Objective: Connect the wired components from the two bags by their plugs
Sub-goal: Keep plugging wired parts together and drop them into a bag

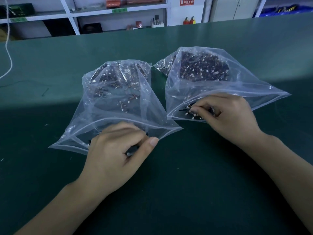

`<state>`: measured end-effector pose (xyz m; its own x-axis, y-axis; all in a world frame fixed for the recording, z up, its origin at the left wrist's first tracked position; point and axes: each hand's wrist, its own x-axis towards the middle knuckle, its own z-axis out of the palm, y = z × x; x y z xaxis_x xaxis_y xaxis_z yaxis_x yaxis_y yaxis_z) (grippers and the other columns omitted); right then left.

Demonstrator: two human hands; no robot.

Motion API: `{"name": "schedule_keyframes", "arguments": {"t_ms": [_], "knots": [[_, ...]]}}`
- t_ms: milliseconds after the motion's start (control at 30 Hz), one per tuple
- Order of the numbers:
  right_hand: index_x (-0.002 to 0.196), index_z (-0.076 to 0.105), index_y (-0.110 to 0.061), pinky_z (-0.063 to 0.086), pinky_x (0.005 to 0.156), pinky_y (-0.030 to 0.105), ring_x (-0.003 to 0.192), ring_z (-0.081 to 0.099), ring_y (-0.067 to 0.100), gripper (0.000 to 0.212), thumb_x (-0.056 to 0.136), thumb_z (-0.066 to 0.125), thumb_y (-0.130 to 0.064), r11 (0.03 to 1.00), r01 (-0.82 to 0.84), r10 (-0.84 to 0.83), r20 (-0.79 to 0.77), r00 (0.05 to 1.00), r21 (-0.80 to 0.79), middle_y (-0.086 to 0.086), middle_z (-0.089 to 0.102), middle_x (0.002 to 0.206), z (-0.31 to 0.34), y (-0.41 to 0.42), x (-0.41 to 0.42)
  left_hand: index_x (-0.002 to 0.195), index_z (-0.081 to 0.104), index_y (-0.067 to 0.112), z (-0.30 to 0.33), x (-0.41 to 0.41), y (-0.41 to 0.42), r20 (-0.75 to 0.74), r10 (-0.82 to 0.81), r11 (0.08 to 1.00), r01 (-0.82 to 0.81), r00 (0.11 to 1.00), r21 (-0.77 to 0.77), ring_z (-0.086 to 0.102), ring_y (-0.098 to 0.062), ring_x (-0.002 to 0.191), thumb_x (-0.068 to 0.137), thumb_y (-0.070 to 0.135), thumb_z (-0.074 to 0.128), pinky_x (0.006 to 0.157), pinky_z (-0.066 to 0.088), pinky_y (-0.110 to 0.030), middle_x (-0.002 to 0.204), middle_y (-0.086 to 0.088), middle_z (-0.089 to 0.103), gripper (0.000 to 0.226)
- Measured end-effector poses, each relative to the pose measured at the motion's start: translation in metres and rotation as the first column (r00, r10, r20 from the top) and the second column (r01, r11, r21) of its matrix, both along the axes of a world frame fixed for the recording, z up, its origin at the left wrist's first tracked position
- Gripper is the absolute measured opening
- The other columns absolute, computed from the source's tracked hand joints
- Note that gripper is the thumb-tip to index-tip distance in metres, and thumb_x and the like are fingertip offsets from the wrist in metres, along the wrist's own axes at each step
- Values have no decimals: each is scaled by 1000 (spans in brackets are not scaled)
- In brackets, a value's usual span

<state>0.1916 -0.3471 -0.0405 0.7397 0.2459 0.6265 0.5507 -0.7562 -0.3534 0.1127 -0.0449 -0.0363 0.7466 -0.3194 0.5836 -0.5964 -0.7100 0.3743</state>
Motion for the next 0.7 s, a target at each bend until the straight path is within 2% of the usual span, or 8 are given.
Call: {"name": "schedule_keyframes", "arguments": {"t_ms": [67, 100, 233, 333, 400, 500, 600, 700], "knots": [[95, 82, -30, 54, 64, 32, 72, 61, 4, 11, 98, 76, -38, 995, 94, -95, 10, 995, 26, -18, 70, 84, 0, -3, 2, 73, 72, 15, 0, 3, 0, 55, -8, 997, 4, 998, 75, 71, -12, 107, 108, 42, 58, 98, 50, -39, 81, 13, 72, 46], [95, 82, -31, 53, 63, 32, 71, 62, 7, 12, 98, 76, -40, 988, 151, -152, 17, 988, 37, -19, 69, 82, 0, -5, 4, 74, 72, 17, 1, 4, 0, 69, -14, 996, 7, 998, 94, 68, -11, 113, 107, 42, 58, 103, 47, -38, 86, 16, 73, 44], [97, 82, -33, 43, 63, 31, 64, 57, 13, 16, 98, 71, -45, 948, 313, -312, -33, 949, 51, -16, 65, 74, -1, -14, 9, 79, 68, 19, 1, 7, 3, 77, 23, 998, -28, 997, 62, 66, -17, 107, 106, 34, 61, 98, 47, -43, 90, 14, 69, 32], [105, 81, -36, 47, 66, 33, 66, 58, 15, 12, 98, 72, -39, 946, 322, -318, -80, 945, 37, -14, 65, 75, -2, -11, 7, 91, 76, 21, 2, 9, 7, 117, 47, 995, -56, 992, 82, 65, -16, 108, 103, 29, 68, 97, 47, -44, 99, 16, 71, 16], [102, 80, -31, 49, 66, 35, 66, 59, 18, 8, 98, 74, -35, 947, 320, -316, -81, 945, 32, -11, 63, 71, -2, -8, 6, 99, 80, 23, 2, 9, 9, 134, 53, 992, -68, 990, 109, 65, -15, 110, 100, 28, 71, 98, 47, -42, 103, 18, 73, 10], [78, 70, -18, 43, 60, 33, 56, 54, 23, 25, 97, 74, -33, 936, 352, -351, -37, 936, 24, -9, 52, 57, -4, -6, 8, 110, 81, 28, 0, 11, 9, 124, 92, 971, -116, 988, 207, 63, -15, 112, 97, 29, 72, 99, 44, -35, 107, 18, 73, 15], [94, 76, -28, 42, 63, 30, 57, 55, 15, 6, 98, 72, -29, 952, 299, -299, -22, 954, 56, -6, 59, 62, 0, 2, 1, 113, 79, 32, -1, 11, 13, 78, 146, 932, -164, 986, 323, 61, -16, 111, 96, 42, 69, 98, 39, -33, 106, 18, 72, 22], [99, 76, -30, 45, 64, 29, 57, 58, 15, 11, 97, 71, -20, 963, 248, -251, 17, 968, 109, -11, 57, 58, 2, 9, -5, 115, 76, 38, 0, 11, 16, -10, 208, 914, -190, 978, 358, 63, -16, 110, 94, 59, 61, 99, 40, -34, 107, 20, 73, 34]]}}
